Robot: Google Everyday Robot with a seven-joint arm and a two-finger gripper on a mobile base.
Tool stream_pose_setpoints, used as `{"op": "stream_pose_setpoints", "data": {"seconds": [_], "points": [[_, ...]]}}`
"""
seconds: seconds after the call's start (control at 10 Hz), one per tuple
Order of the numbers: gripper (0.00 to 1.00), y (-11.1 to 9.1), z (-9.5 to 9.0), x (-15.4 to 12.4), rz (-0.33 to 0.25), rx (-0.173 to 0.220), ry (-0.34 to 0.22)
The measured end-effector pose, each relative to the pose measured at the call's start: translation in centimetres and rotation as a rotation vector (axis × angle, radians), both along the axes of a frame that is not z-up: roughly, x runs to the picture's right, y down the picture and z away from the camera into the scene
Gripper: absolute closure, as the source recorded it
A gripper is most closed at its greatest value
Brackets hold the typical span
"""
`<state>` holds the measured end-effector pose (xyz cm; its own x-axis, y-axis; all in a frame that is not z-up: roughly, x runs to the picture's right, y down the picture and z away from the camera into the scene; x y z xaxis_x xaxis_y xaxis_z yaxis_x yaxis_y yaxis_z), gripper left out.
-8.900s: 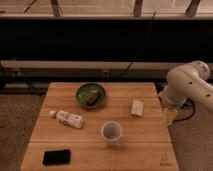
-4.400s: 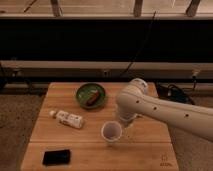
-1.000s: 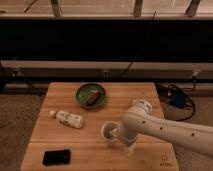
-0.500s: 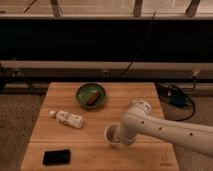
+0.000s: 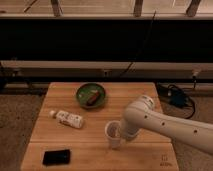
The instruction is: Pick up the ceramic cup
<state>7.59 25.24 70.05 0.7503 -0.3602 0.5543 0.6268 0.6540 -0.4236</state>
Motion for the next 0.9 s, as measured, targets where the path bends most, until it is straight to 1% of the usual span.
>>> {"op": "stream_pose_setpoints", "data": {"seconds": [0.6, 0.9], "points": [[0.99, -2.8, -0.9, 0.3, -0.027, 0.004, -0.035], [0.99, -3.5, -1.3, 0.3, -0.037, 0.003, -0.044]]}}
